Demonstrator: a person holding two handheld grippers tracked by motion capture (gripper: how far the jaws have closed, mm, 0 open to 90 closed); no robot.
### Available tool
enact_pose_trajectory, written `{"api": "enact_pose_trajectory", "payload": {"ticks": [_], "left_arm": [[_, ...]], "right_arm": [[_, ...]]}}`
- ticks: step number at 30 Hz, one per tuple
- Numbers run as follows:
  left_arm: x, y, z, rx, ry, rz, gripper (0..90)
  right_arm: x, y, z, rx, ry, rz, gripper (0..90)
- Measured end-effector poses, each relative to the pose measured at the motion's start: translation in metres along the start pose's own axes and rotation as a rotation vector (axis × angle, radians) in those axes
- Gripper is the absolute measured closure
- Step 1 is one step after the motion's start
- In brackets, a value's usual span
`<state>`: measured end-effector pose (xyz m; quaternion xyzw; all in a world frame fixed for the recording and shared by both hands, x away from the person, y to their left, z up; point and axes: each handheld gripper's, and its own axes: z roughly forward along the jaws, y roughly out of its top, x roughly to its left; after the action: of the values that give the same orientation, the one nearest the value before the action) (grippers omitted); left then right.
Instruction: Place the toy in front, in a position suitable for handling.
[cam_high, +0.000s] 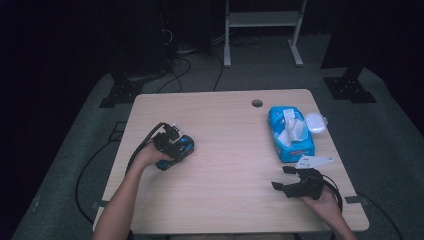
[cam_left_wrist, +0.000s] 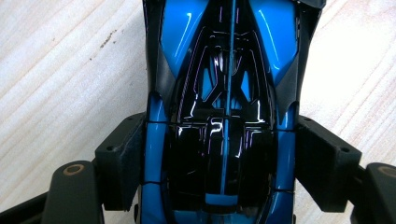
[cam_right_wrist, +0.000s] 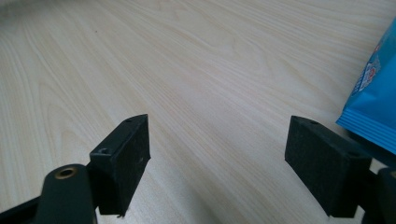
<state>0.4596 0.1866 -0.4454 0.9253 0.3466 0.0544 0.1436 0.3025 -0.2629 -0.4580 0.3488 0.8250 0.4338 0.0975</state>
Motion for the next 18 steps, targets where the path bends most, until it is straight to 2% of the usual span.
{"api": "enact_pose_trajectory", "payload": {"ticks": [1, 2, 6, 7, 8, 9, 10, 13, 18], "left_arm": [[0.0, 0.002, 0.0, 0.014, -0.002, -0.011, 25.5], [-0.001, 0.002, 0.0, 0.019, 0.002, -0.002, 25.6], [0.0, 0.001, -0.001, -0.016, -0.009, 0.003, 26.1], [0.001, 0.0, -0.005, -0.066, -0.016, 0.001, 27.2], [0.001, 0.0, -0.005, -0.066, -0.016, 0.001, 27.4], [0.002, -0.001, -0.007, -0.084, -0.037, -0.014, 27.5], [0.002, -0.002, -0.008, -0.086, -0.029, 0.0, 27.6], [0.001, -0.003, -0.007, -0.089, -0.024, 0.005, 27.7], [0.0, -0.003, -0.01, -0.141, -0.036, 0.006, 27.8]], "right_arm": [[0.0, 0.0, 0.0, -0.001, 0.0, 0.0, 21.1], [0.0, 0.0, 0.0, -0.002, 0.001, 0.0, 21.1], [0.0, 0.0, -0.001, -0.004, 0.0, -0.002, 21.1], [0.0, 0.0, -0.002, -0.007, -0.002, 0.003, 21.1], [-0.001, 0.0, -0.003, -0.008, -0.003, 0.005, 21.1], [-0.001, 0.0, -0.003, -0.008, -0.004, 0.005, 21.1], [-0.002, 0.0, -0.002, -0.009, -0.003, 0.006, 21.1], [-0.001, 0.0, -0.002, -0.007, -0.003, 0.006, 21.1], [0.0, 0.0, -0.003, -0.009, -0.005, 0.008, 21.1]]}}
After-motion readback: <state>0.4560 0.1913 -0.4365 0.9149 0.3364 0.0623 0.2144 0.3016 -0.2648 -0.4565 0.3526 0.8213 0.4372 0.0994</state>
